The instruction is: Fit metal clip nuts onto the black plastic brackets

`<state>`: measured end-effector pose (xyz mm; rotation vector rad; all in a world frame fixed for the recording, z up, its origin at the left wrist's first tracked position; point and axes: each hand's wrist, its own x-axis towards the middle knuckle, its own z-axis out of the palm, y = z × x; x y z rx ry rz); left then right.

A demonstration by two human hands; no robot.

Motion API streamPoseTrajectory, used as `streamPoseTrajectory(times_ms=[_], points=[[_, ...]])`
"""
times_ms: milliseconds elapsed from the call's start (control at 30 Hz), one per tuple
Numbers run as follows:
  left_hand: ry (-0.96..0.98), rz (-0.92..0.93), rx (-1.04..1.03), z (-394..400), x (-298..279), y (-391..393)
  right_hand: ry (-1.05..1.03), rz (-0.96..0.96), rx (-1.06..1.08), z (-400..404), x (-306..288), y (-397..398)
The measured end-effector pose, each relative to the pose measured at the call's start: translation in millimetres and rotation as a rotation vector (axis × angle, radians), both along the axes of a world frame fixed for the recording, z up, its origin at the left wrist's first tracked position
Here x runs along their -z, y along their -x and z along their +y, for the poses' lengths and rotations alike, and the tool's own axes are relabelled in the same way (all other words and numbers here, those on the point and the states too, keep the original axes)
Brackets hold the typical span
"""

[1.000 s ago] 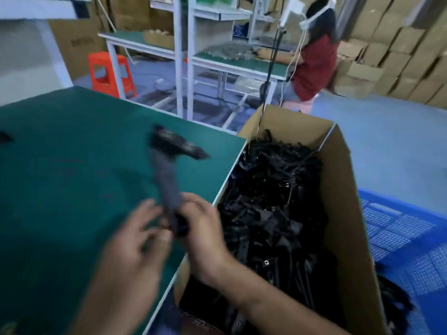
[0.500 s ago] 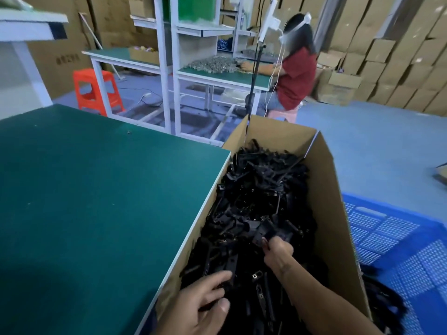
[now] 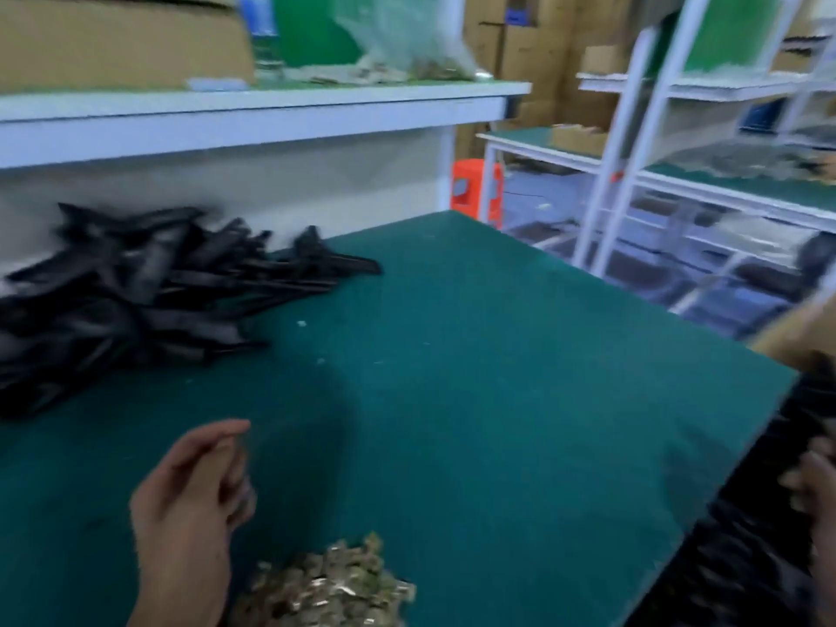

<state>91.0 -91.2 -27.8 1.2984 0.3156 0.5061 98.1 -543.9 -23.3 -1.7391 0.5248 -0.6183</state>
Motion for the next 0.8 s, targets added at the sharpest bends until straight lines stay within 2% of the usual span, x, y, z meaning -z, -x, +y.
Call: streamPoseTrajectory(times_ms=[67, 133, 200, 267, 400, 500, 600, 800], points=[[0.187, 0.010, -0.190, 29.6, 3.4, -3.1, 0.251, -0.119, -0.197, 53.3, -18.8, -29.4], [0.309, -0.033, -0.249, 46.8, 8.6, -6.0, 0.272, -0.169, -0.454, 124.1, -23.3, -67.8], [0.285, -0.062, -0.229, 53.1, 14.5, -10.9, 0.310, -0.101, -0.743, 201.6, -17.0, -112.2], [0.227, -0.070, -0.178, 54.6, 19.1, -14.4, 0.359, -0.024, -0.916, 265.2, -3.8, -155.2], [0.169, -0.020, -0.147, 60.0, 24.7, -20.3, 0.430, 0.031, -0.970, 369.3, 13.6, -215.7], [0.198, 0.016, -0.177, 63.6, 25.1, -21.9, 0.376, 0.134, -1.025, 420.8, 13.2, -235.1], [0.202, 0.042, -0.175, 64.2, 26.0, -22.1, 0.364, 0.247, -0.983, 452.5, 10.0, -243.4], [0.136, 0.049, -0.134, 62.8, 24.4, -20.7, 0.311, 0.242, -0.884, 487.5, 9.5, -239.0]])
